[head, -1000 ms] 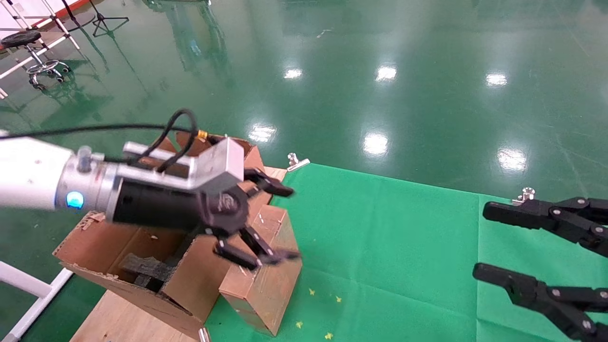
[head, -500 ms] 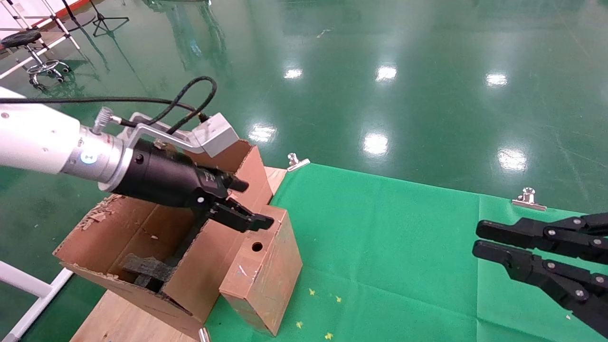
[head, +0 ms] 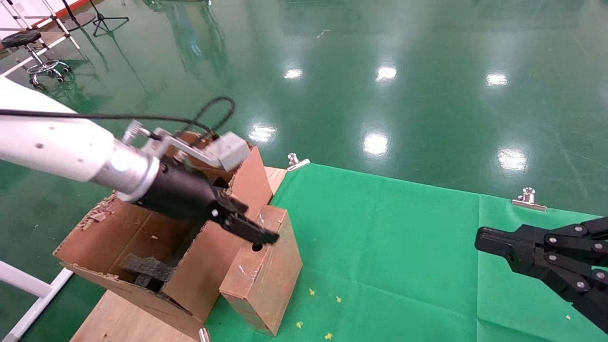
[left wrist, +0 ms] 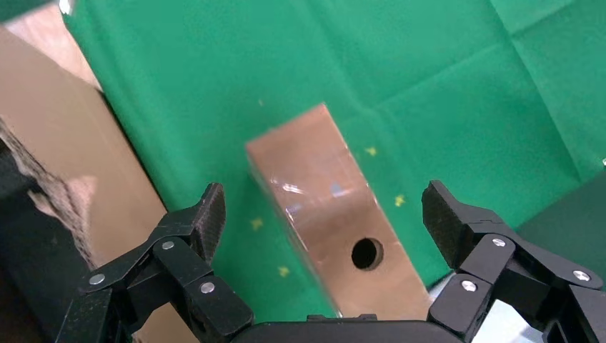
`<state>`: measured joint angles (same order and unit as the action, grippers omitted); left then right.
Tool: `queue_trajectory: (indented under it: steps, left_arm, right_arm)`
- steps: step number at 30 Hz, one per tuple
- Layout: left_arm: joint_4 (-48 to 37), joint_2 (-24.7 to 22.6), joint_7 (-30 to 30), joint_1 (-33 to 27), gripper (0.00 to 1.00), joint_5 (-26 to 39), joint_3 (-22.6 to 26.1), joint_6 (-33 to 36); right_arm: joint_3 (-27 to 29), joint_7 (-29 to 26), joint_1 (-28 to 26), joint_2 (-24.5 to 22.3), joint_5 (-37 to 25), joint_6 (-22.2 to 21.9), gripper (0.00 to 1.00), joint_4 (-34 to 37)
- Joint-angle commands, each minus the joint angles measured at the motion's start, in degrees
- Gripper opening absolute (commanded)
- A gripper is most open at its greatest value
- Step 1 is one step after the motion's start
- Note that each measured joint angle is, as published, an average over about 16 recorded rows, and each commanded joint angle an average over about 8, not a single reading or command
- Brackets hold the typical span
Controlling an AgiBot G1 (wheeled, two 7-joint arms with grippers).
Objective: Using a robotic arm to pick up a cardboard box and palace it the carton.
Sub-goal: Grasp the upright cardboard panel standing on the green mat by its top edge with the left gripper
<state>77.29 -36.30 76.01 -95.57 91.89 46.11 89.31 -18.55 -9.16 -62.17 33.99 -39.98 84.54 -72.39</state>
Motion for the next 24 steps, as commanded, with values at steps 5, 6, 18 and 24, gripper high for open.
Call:
queue_trajectory:
  steps: [5,6,18,24]
  left_arm:
    - [0.07,-1.49,2.37,-1.77,1.0,0.85,4.57,0.17]
    - [0.08,-1.74,2.5,-2.05,1.0,0.95,5.27,0.12]
    - [0.22,-5.18,4.45,-5.01,1.0,1.98,13.25,-0.24]
    - [0.28,-6.01,5.11,-6.1,1.0,2.29,16.08,-0.71]
  right_arm:
    - [-0.01,0.0,0.0,0.0,0.0,0.0,0.0,0.0]
    - [-0.01,0.0,0.0,0.0,0.0,0.0,0.0,0.0]
    - [-0.02,0.01,0.0,-0.01,0.01,-0.01,0.0,0.0]
    - [-0.02,0.01,0.0,-0.01,0.02,-0.01,0.28,0.01]
